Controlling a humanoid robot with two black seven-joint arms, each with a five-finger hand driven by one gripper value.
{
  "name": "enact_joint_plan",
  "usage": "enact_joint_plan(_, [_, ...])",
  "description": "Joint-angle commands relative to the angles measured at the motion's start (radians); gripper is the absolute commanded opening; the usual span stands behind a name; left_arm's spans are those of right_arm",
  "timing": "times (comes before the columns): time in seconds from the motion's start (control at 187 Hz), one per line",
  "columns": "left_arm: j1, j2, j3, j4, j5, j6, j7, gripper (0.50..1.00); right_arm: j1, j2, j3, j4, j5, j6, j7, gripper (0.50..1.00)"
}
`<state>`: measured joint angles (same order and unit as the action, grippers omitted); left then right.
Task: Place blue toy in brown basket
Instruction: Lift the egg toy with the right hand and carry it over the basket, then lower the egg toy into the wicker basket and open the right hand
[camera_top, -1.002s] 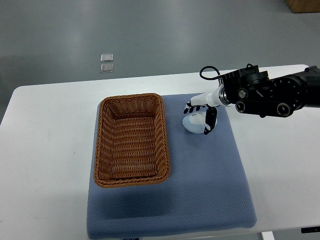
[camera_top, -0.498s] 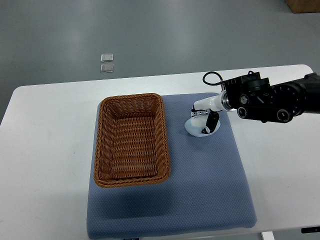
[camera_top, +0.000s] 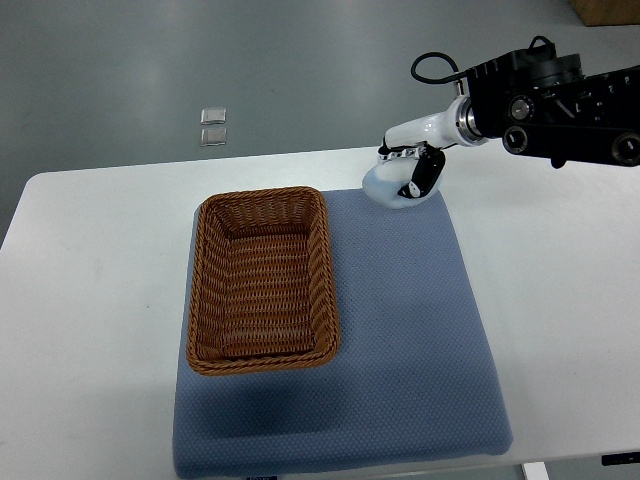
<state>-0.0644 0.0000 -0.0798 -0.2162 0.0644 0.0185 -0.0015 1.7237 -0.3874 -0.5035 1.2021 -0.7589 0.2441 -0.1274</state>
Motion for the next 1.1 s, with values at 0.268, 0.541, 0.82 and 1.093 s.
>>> enact_joint_plan(0.268, [0.000,0.000,0.000,0.000,0.000,0.000,0.000,1.000,0.051,0.387,-0.003,-0.098,0.145,-0.058,0.003,0.562])
enact_joint_plan(0.541, [0.000,0.000,0.000,-0.002,0.000,0.000,0.000,1.000,-0.064,0.387,0.000,-0.156,0.145,-0.100,0.008,0.570])
enact_joint_plan(0.82, [0.000,0.000,0.002,0.000,0.000,0.000,0.000,1.000,-0.161,0.387,0.079,-0.182,0.145,-0.164,0.012,0.598])
enact_joint_plan(1.093, [0.000,0.000,0.002,0.001,0.000,0.000,0.000,1.000,-0.214,0.387,0.085,-0.188,0.147,-0.180,0.023,0.617])
